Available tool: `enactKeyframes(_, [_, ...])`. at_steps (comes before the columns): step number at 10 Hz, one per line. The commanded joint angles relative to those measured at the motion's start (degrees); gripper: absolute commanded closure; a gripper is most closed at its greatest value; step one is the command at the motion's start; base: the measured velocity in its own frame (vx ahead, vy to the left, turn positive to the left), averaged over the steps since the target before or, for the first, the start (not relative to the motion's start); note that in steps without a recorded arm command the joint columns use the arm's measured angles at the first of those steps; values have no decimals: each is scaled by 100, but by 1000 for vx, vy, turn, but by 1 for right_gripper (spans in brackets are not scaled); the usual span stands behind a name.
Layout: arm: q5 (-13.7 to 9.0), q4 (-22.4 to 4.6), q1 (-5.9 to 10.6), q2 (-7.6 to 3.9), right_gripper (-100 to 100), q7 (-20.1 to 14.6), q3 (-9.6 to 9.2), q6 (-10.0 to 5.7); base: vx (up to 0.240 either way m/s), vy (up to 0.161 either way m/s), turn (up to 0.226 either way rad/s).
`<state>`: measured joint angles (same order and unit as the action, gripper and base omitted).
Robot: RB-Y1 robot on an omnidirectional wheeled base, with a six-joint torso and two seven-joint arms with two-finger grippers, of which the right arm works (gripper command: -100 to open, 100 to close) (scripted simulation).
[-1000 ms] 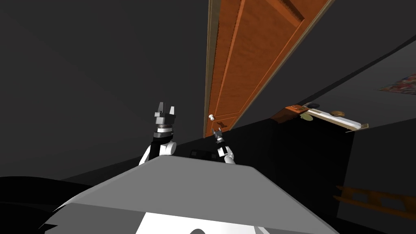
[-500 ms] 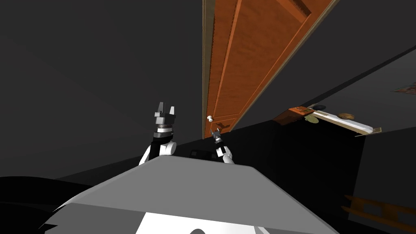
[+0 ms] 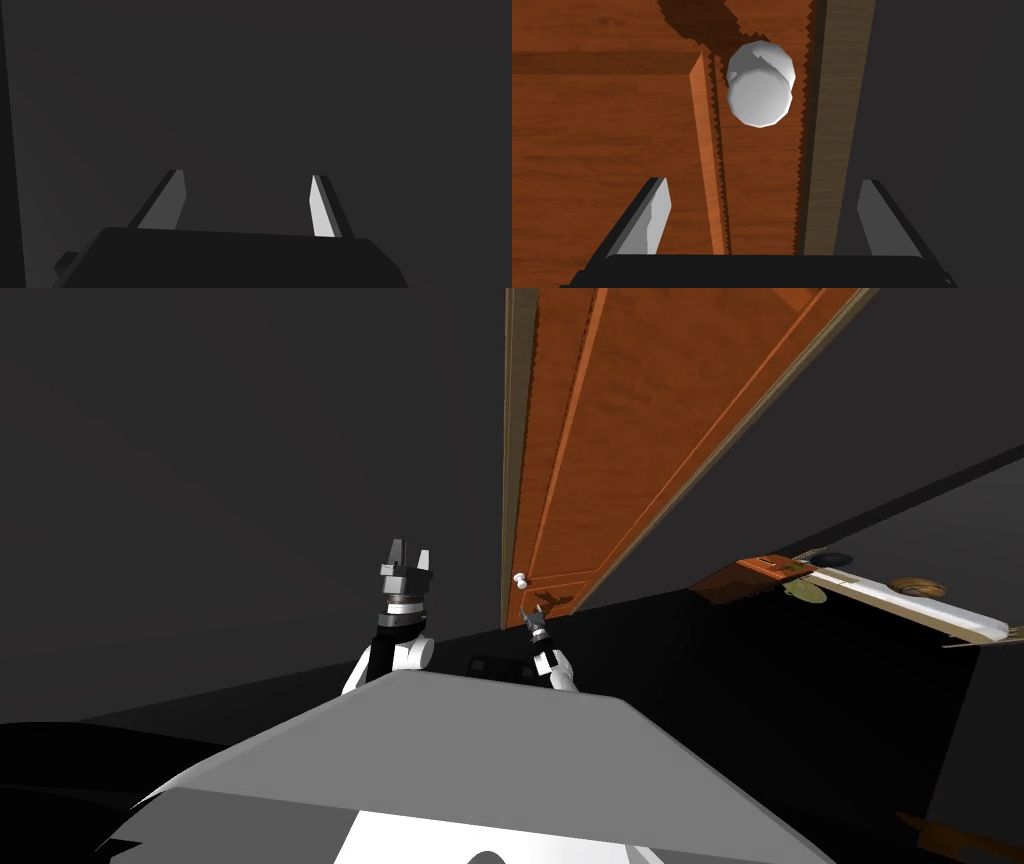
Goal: Pull the door open
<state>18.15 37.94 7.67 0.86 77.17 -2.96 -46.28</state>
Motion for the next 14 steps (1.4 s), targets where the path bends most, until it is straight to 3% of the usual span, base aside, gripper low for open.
enactKeyframes(1, [-116, 16, -46, -135, -100, 19, 162, 10, -127, 123, 260])
enactKeyframes(2, [-116, 16, -46, -135, -100, 19, 162, 10, -103, 82, 70])
enactKeyframes(5, [-399, 60, -167, -377, -100, 84, 559, 19, -53, 96, 304])
enactKeyframes(8, [-608, 96, -250, -511, -100, 132, 850, 26, 46, 75, 311])
enactKeyframes(14, [-1061, 188, -393, -678, -100, 240, 1462, 36, 115, -40, 296])
